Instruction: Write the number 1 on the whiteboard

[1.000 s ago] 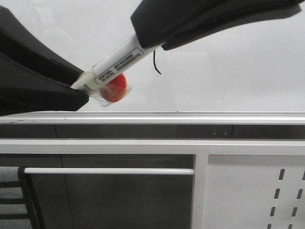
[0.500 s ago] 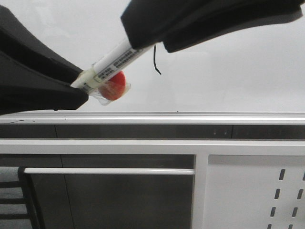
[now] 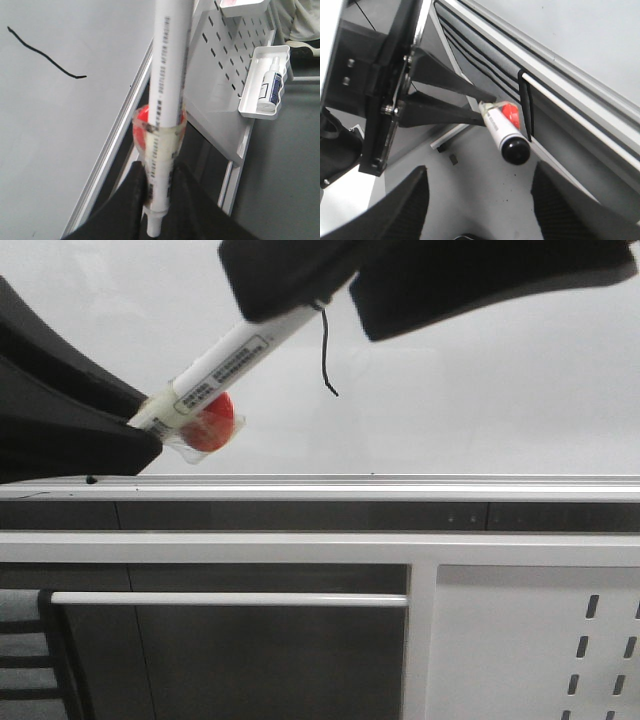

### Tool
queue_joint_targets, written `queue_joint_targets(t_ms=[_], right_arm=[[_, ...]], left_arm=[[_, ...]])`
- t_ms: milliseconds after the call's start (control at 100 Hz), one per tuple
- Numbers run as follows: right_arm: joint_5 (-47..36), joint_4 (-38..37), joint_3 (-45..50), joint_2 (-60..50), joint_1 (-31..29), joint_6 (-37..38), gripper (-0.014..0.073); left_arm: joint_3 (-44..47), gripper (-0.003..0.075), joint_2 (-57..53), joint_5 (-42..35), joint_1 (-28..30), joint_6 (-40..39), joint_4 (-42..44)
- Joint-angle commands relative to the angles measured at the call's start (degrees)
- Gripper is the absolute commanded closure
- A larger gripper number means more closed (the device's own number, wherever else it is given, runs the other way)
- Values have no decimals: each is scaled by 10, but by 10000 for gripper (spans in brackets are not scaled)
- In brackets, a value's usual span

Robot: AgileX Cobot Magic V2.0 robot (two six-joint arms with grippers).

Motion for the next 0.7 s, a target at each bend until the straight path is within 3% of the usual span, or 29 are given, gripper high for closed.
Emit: queue_joint_targets(t_ms=[0, 90, 450, 580, 690], right_arm=[[-54, -9, -22, -23, -1, -2, 181], [-58, -11, -22, -37, -1, -2, 181], [3, -14, -22, -51, -1, -2, 181], [31, -16, -22, -51, -1, -2, 181], [47, -19, -22, -51, -1, -2, 181]], left_arm=[[-20, 739, -5, -1, -4, -9, -29], [-20, 739, -5, 3, -4, -27, -38], [-20, 739, -6, 12, -4, -262, 6], [-20, 739, -13, 61, -4, -413, 122], [-20, 739, -22, 117, -4, -602, 261]])
